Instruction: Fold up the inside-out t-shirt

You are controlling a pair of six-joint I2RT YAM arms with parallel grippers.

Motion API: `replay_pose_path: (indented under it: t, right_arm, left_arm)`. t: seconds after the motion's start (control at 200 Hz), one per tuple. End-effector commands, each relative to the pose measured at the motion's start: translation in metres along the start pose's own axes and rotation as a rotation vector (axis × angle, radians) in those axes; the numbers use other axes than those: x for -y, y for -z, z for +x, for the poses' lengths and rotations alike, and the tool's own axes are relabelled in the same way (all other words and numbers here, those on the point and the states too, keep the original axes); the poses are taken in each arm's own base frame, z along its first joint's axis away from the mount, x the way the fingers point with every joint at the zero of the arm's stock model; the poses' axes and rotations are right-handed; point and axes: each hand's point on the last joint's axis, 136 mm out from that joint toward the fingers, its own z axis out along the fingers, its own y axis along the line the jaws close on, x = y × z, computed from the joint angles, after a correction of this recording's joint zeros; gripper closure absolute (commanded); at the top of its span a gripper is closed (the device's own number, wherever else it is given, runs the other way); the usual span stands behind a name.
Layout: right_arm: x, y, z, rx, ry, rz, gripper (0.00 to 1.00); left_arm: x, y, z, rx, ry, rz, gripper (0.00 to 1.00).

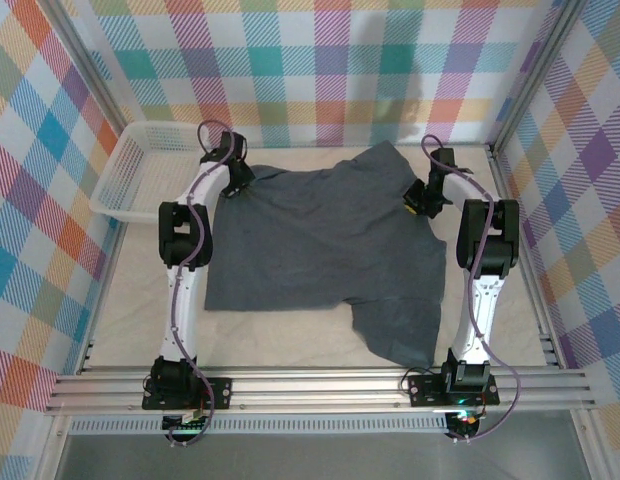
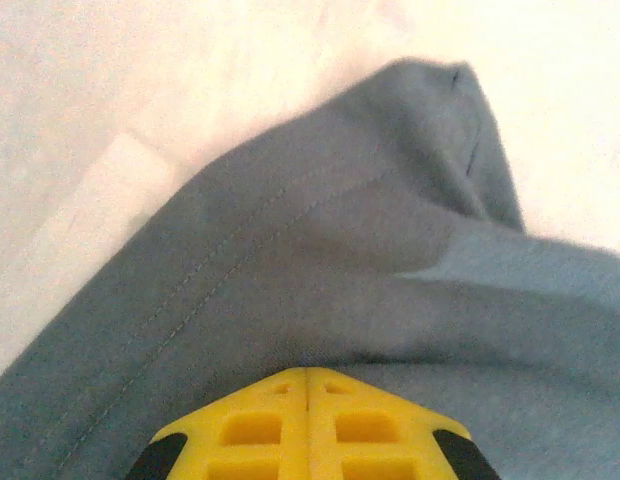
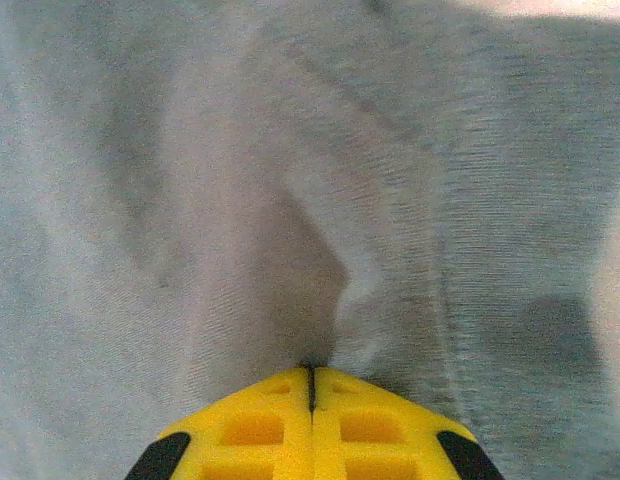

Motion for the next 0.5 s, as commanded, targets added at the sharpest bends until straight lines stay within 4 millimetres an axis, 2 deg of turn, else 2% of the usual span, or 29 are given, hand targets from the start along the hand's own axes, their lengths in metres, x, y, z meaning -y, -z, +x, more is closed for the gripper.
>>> replay_pose_path:
  t: [0.0,0.07,0.125,0.18,0.225,0.3,0.345,0.405,0.44,0.445,0.455,0.495]
  right_arm:
    - [0.044,0.004,-0.007,0.049,-0.106,0.192,1.0]
    - [0.061,0.011,-0.017,0.094,-0.142,0.22,1.0]
    - [0.058,0.01,-0.022,0.085,-0.144,0.161,1.0]
    - [0.032,0.008,-0.025,0.039,-0.078,0.029,0.99]
    - [0.004,0.014,-0.025,0.007,-0.012,-0.082,0.95]
    - [-0.038,0.042,-0.018,-0.021,0.079,-0.243,0.88]
    - [-0.048,0.064,-0.014,0.004,0.105,-0.278,0.84]
    - [-0.037,0.092,-0.013,0.083,0.088,-0.235,0.81]
    - [-0.023,0.106,-0.01,0.14,0.063,-0.179,0.8]
    - [-0.018,0.108,-0.008,0.151,0.056,-0.163,0.8]
    - [-0.016,0.111,-0.008,0.163,0.052,-0.154,0.79]
    - [0.005,0.125,-0.001,0.218,0.019,-0.091,0.76]
  left_arm:
    - [-0.004,-0.014,0.002,-0.055,0.039,0.015,1.0]
    - [0.005,-0.015,-0.005,-0.036,0.03,0.065,1.0]
    - [0.018,-0.013,-0.011,-0.023,0.016,0.13,1.0]
    - [0.039,-0.006,-0.015,-0.025,-0.008,0.234,1.0]
    - [0.054,0.004,-0.018,-0.024,-0.02,0.308,0.95]
    - [0.077,0.034,-0.026,0.002,-0.037,0.403,0.84]
    - [0.085,0.056,-0.03,0.026,-0.044,0.443,0.76]
    - [0.092,0.093,-0.036,0.07,-0.048,0.486,0.68]
    - [0.091,0.112,-0.036,0.088,-0.049,0.5,0.64]
    - [0.091,0.121,-0.038,0.097,-0.049,0.505,0.63]
    - [0.088,0.12,-0.033,0.087,-0.049,0.496,0.62]
    - [0.088,0.147,-0.038,0.137,-0.048,0.52,0.59]
